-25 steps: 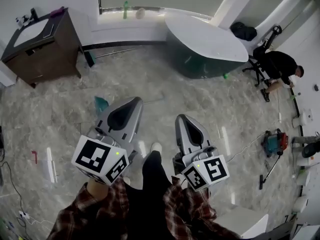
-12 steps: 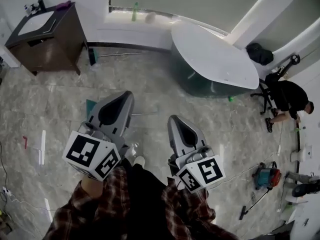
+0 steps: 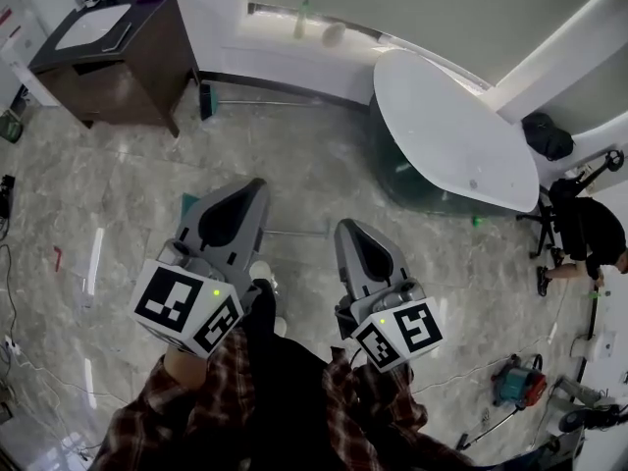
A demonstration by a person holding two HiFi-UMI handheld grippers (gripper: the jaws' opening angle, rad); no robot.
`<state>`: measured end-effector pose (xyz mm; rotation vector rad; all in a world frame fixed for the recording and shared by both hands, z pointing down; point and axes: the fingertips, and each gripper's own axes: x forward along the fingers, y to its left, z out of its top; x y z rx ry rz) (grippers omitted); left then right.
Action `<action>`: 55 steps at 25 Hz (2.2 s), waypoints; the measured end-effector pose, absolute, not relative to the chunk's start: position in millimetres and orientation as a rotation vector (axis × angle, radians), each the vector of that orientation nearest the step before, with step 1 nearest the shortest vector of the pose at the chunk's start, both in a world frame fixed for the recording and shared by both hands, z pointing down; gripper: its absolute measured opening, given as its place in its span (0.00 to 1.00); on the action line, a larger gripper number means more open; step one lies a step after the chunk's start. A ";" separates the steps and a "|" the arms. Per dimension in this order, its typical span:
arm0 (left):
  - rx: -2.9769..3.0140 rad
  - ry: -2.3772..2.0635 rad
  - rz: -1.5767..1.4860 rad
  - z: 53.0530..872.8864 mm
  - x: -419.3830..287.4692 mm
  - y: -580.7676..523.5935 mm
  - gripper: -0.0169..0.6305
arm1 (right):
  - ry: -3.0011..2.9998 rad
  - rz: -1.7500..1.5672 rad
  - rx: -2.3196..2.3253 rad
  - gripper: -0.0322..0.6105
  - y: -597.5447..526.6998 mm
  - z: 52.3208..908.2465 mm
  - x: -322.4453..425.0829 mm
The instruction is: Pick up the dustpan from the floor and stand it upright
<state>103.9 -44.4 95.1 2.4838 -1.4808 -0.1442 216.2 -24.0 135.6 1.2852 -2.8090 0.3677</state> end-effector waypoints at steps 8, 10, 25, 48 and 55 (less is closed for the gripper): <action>2.503 -1.508 -0.162 80.3 85.8 -131.5 0.04 | -2.867 0.322 1.245 0.07 -121.6 114.7 187.8; 2.513 -1.514 -0.164 75.9 79.7 -148.3 0.04 | -2.876 0.313 1.240 0.07 -140.0 111.4 179.7; 2.454 -1.541 -0.136 84.4 71.9 -201.4 0.04 | -2.829 0.378 1.194 0.07 -204.8 125.4 174.2; 2.209 -1.413 0.030 358.9 90.6 -257.2 0.04 | -2.018 1.026 1.500 0.17 -269.3 554.2 273.5; 2.198 -1.360 0.102 503.4 88.3 -264.6 0.04 | -1.753 1.229 1.477 0.22 -246.1 767.6 291.5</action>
